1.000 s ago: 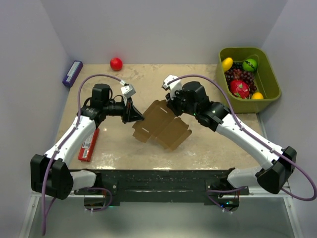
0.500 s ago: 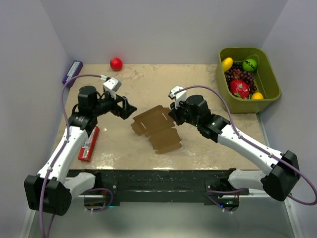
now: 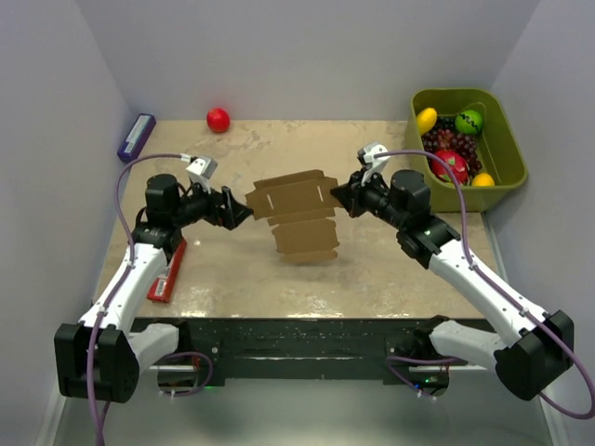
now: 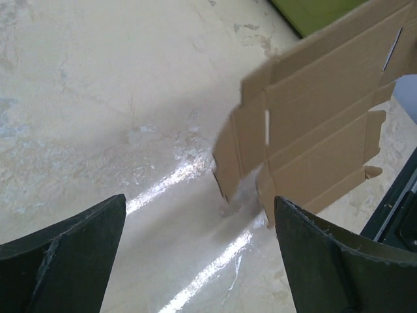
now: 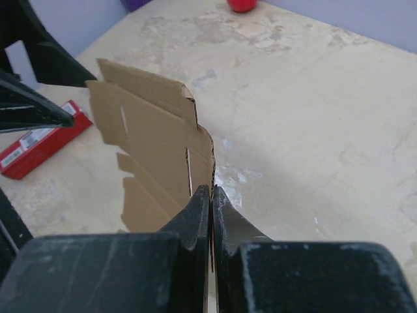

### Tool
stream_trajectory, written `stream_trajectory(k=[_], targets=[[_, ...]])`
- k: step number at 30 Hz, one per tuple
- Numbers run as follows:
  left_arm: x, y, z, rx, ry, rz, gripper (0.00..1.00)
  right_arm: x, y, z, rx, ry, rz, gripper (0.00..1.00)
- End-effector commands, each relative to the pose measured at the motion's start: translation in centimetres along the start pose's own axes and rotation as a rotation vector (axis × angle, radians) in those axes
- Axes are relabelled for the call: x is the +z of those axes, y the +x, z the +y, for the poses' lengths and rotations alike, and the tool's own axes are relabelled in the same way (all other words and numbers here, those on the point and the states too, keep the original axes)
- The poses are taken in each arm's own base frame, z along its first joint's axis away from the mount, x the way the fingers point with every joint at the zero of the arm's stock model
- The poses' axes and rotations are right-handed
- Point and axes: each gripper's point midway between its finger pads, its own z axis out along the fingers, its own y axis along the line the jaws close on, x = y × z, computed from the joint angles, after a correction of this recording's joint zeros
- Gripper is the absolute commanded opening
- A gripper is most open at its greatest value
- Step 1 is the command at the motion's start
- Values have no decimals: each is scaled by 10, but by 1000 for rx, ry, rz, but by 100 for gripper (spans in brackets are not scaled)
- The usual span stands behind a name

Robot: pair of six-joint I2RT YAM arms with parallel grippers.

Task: Fold the paper box

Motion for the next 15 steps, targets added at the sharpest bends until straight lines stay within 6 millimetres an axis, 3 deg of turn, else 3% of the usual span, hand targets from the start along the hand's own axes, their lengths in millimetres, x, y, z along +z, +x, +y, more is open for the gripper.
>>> stream_trajectory(k=[1, 6, 10, 14, 15], targets=[[7, -11, -6, -6, 62, -25, 98, -5, -15, 24, 17, -131, -72, 0], [8, -16, -4, -4, 54, -34, 93, -7, -20, 33, 19, -175, -87, 0], [6, -17, -9, 1, 75, -50, 73, -7, -17, 34, 21, -184, -76, 0], [8, -13, -20, 2, 128, -42, 62, -6, -16, 35, 24, -188, -71, 0], [9, -13, -21, 4, 135, -41, 54, -7, -17, 35, 23, -188, -73, 0]])
